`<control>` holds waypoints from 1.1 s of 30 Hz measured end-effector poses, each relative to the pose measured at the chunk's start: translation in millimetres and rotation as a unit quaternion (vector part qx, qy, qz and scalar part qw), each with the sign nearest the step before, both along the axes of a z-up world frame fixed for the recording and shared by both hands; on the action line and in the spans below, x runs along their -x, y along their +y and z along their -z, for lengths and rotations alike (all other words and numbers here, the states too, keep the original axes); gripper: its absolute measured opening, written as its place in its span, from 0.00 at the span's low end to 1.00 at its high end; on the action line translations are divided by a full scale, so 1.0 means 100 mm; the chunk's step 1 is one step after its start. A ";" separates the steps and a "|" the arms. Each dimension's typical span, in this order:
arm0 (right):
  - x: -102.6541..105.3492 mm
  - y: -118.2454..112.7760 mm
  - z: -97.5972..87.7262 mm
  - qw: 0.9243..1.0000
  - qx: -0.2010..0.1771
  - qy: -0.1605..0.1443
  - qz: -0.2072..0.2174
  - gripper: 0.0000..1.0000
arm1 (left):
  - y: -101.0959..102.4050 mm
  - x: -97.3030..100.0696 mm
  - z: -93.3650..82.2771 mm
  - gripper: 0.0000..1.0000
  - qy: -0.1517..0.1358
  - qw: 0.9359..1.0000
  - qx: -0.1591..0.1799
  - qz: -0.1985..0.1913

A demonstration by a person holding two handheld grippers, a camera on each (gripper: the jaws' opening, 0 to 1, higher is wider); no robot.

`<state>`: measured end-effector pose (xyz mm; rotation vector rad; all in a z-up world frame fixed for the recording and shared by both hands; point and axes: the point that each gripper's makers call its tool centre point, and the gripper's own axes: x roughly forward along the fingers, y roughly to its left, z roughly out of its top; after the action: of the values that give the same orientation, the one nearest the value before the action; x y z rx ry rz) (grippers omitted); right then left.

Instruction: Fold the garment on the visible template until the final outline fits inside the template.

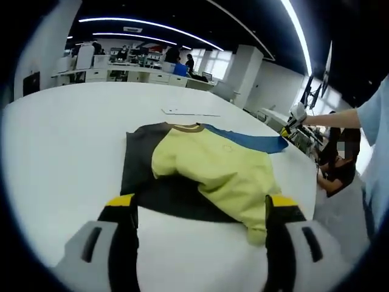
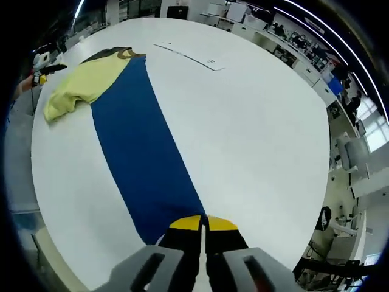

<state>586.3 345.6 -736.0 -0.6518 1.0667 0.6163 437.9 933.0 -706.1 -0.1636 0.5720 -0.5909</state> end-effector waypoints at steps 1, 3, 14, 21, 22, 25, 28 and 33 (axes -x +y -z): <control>-0.02 -0.02 0.00 1.000 0.004 -0.004 0.002 0.00 | 0.00 0.01 0.00 0.83 0.000 1.000 0.000 -0.001; -0.02 0.00 0.00 1.000 0.001 -0.006 0.003 0.00 | 0.01 0.02 0.01 0.83 0.002 1.000 0.000 -0.001; 0.08 0.01 -0.01 1.000 -0.008 0.005 0.006 0.00 | 0.02 0.06 0.01 0.83 0.003 1.000 0.000 -0.004; 0.13 0.12 -0.12 0.998 -0.057 -0.011 0.015 0.28 | 0.03 0.07 -0.02 0.84 -0.002 1.000 0.002 -0.002; 0.14 0.16 -0.14 0.998 -0.065 -0.013 0.013 0.35 | 0.03 0.07 -0.02 0.84 -0.003 1.000 0.002 -0.001; 0.19 0.26 -0.17 0.996 -0.089 -0.017 0.011 0.48 | 0.04 0.07 -0.03 0.84 -0.005 1.000 0.002 -0.001; 0.23 0.42 -0.21 0.992 -0.122 -0.026 0.002 0.58 | 0.04 0.07 -0.04 0.84 -0.006 1.000 0.001 0.001; 0.26 0.65 -0.31 0.985 -0.162 -0.053 -0.014 0.71 | 0.07 0.09 -0.06 0.84 -0.009 1.000 0.001 0.000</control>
<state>560.0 410.6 -705.2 -0.4110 0.8351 0.7532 429.3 940.3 -700.0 -0.1604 0.5547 -0.5931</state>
